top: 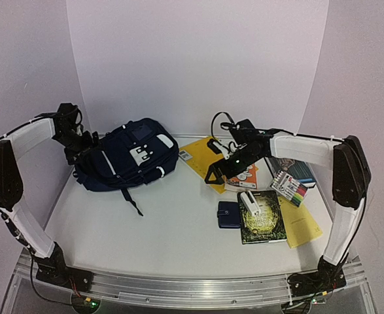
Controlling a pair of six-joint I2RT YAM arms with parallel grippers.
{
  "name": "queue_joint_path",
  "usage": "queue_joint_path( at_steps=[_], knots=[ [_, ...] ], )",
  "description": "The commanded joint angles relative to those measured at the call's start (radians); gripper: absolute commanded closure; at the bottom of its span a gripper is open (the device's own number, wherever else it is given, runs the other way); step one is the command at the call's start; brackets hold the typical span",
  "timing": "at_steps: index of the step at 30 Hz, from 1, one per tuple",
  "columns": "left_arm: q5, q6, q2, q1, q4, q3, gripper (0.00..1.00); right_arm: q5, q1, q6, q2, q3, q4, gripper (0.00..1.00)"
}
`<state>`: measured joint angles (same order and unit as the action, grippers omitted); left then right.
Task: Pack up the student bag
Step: Adjust the student bag at the center of the board.
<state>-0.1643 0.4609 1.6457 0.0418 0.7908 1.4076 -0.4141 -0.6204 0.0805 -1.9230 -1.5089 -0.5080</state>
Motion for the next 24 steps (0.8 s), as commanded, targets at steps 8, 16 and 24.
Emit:
queue_joint_path(
  at_steps=[8, 16, 24],
  knots=[
    [0.196, 0.011, 0.308, -0.105, 0.048, 0.232, 0.00, -0.111, -0.085, -0.058, -0.090, -0.067, 0.054, 0.02],
    [0.198, 0.035, 0.363, -0.106, 0.033, 0.159, 0.15, -0.120, -0.085, -0.022, -0.043, -0.001, 0.053, 0.02],
    [0.173, 0.067, 0.249, -0.083, -0.072, -0.062, 0.48, -0.102, -0.084, -0.010, -0.013, 0.015, 0.052, 0.02]
  ],
)
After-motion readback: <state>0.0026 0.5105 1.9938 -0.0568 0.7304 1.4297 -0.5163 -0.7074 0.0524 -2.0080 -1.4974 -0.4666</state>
